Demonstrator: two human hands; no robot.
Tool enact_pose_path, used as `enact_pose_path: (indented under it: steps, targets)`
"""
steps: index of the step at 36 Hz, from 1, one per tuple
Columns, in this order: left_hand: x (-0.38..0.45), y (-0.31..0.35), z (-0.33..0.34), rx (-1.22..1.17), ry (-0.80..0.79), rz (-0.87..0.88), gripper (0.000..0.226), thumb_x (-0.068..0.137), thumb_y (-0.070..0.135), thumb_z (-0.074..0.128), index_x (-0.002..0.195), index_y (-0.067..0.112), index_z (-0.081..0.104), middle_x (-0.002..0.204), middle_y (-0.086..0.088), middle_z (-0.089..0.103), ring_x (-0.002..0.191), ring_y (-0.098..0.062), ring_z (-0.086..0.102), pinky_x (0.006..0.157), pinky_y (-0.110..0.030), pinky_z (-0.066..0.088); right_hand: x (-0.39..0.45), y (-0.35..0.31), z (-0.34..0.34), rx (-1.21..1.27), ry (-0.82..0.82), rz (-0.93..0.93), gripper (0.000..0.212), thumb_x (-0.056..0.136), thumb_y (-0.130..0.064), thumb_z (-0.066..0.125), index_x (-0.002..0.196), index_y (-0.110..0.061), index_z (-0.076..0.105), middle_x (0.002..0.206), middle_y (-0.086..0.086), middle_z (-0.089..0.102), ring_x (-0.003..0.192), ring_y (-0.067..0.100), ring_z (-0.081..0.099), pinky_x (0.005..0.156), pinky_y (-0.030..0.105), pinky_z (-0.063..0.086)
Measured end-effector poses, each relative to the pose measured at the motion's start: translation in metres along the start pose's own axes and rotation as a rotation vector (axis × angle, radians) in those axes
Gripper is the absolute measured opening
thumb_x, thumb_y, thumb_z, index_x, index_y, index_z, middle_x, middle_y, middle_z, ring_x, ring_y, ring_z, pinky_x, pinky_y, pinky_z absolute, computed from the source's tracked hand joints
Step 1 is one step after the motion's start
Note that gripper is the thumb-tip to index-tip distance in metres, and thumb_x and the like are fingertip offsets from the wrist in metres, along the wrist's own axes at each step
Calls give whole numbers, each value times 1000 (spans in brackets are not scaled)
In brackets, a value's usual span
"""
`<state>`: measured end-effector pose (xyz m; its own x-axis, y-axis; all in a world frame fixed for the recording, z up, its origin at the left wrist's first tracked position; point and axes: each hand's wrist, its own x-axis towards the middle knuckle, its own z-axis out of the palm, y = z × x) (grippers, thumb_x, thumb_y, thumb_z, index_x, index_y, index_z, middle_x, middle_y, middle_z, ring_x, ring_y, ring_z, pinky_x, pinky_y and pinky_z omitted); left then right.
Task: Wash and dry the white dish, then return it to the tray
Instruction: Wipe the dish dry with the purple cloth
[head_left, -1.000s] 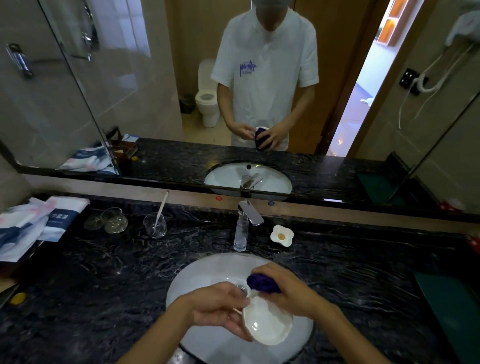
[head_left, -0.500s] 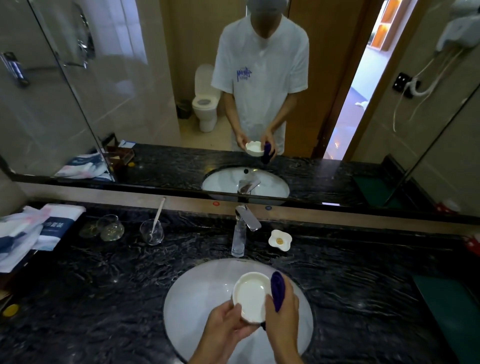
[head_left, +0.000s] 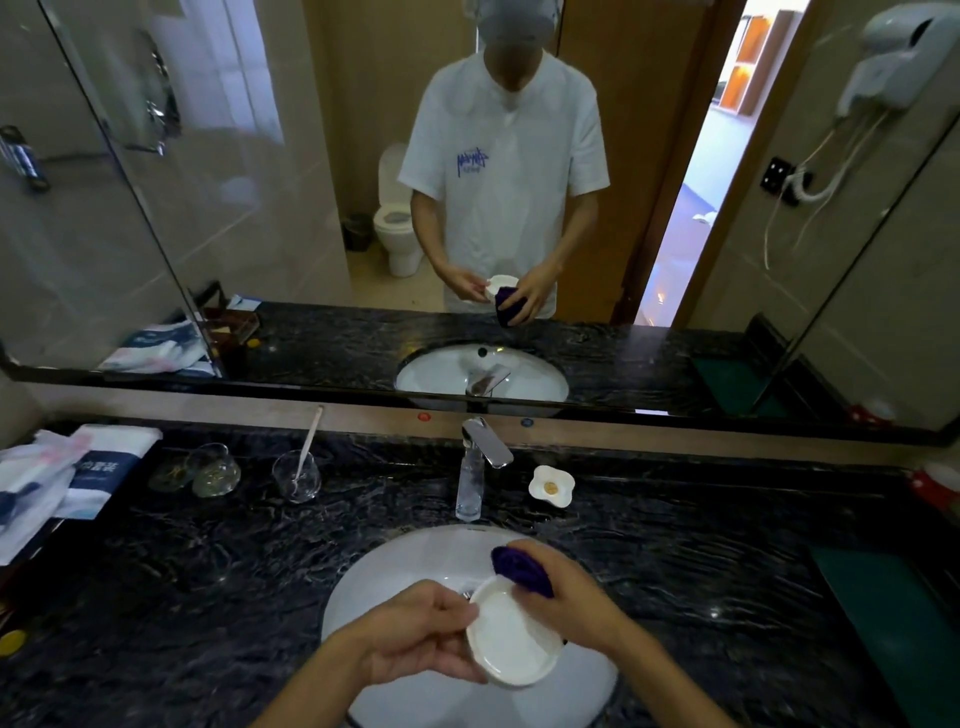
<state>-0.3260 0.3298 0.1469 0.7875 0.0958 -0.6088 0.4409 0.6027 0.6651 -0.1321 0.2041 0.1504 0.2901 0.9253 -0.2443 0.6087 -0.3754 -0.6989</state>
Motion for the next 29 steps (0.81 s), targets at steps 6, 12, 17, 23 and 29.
enact_pose_path:
  steps: [6, 12, 17, 23, 29]
  targets:
    - [7, -26, 21, -153, 180, 72, 30, 97, 8, 58, 113, -17, 59, 101, -30, 73, 98, -42, 72, 85, -53, 59, -19, -1, 37, 21, 380, 155, 51, 93, -19, 64, 141, -28, 49, 131, -2, 49, 120, 14, 54, 90, 12, 33]
    - [15, -65, 38, -435, 275, 176, 35, 94, 5, 57, 113, -25, 58, 114, -42, 64, 101, -52, 68, 73, -51, 63, -33, 2, 68, 231, 543, 307, 58, 90, 0, 61, 141, -22, 49, 130, 2, 45, 121, 24, 54, 100, 22, 39]
    - [25, -73, 48, -538, 352, 231, 27, 98, 1, 51, 105, -24, 57, 111, -40, 65, 98, -50, 66, 62, -47, 63, -41, -9, 80, 347, 657, 359, 65, 90, 7, 59, 147, -18, 42, 134, 4, 43, 122, 22, 49, 107, 28, 37]
    - [4, -60, 19, -173, 159, 41, 42, 85, 13, 75, 112, -18, 65, 115, -37, 67, 108, -48, 67, 100, -51, 53, -40, 16, 61, 231, 399, 137, 63, 93, 5, 52, 137, -39, 38, 132, -2, 43, 124, 11, 48, 112, 16, 31]
    - [3, -13, -4, 230, -51, -112, 30, 91, 26, 70, 99, -3, 72, 90, -19, 75, 81, -28, 75, 93, -43, 58, -23, 12, 22, -76, -125, -121, 61, 87, -3, 51, 141, -34, 46, 138, -1, 47, 127, 13, 48, 112, 24, 35]
